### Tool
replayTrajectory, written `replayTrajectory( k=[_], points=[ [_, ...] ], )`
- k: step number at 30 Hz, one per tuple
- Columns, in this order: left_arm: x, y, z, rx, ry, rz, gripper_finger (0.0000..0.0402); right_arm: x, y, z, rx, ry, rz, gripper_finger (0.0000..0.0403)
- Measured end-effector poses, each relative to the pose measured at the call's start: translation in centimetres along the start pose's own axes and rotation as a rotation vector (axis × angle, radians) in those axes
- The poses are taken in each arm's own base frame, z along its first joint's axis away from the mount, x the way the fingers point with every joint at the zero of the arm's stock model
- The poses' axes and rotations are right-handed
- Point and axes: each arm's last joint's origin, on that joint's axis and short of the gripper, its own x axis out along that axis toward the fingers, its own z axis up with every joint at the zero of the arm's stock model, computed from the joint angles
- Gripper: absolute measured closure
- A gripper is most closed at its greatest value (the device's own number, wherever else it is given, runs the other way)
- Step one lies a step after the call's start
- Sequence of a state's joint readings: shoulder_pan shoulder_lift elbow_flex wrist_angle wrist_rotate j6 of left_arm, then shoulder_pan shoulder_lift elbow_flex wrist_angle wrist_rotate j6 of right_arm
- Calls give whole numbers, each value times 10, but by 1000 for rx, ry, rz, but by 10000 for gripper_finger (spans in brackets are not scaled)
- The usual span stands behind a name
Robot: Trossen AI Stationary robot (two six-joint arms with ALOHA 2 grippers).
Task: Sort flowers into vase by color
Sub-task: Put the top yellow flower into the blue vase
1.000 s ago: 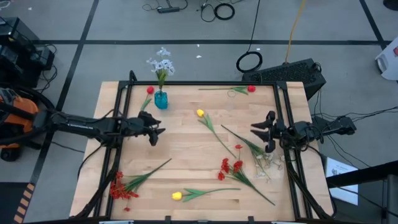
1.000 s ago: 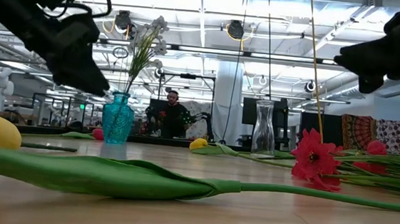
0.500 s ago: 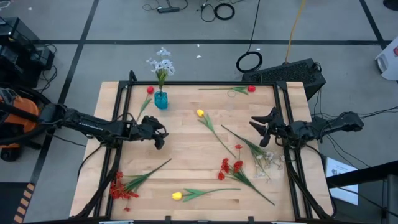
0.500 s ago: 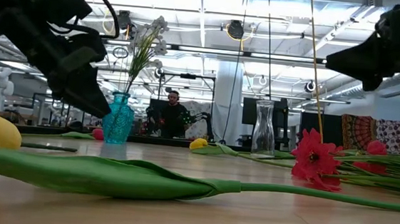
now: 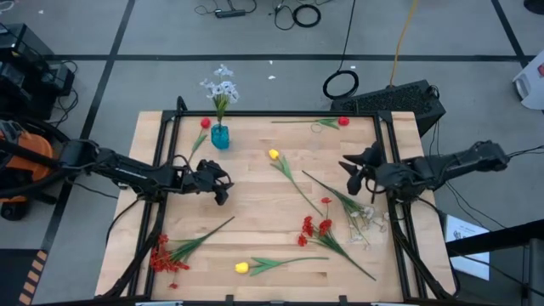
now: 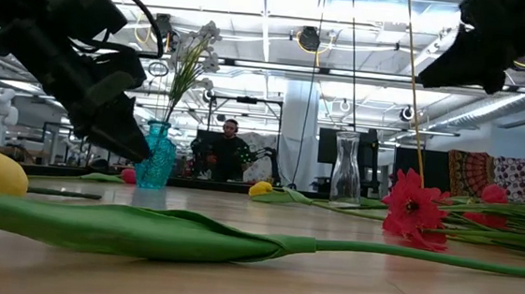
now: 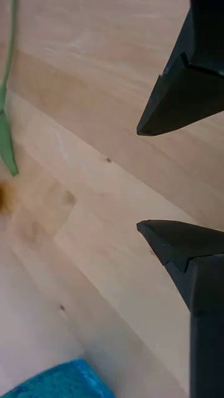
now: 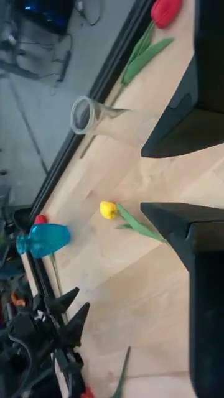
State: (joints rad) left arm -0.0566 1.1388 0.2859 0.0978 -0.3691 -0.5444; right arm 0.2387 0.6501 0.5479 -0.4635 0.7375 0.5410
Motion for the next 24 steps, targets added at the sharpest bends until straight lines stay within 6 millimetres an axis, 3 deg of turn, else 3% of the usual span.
replayTrajectory(
  k=[7,13,19,24],
  points=[
    [3,-1,0,-2,-5,-1,164,17,24,32,-42,61,-58,282],
    [4,-1,-1,-2,-5,-1,164,48,42,68,-13,180,-32,261],
    [4,-1,-1,-3,-5,-1,164,97,48,84,-68,361,-73,226],
    [4,-2,-1,-23,-5,-2,164,152,51,77,-67,550,-4,199]
  ],
)
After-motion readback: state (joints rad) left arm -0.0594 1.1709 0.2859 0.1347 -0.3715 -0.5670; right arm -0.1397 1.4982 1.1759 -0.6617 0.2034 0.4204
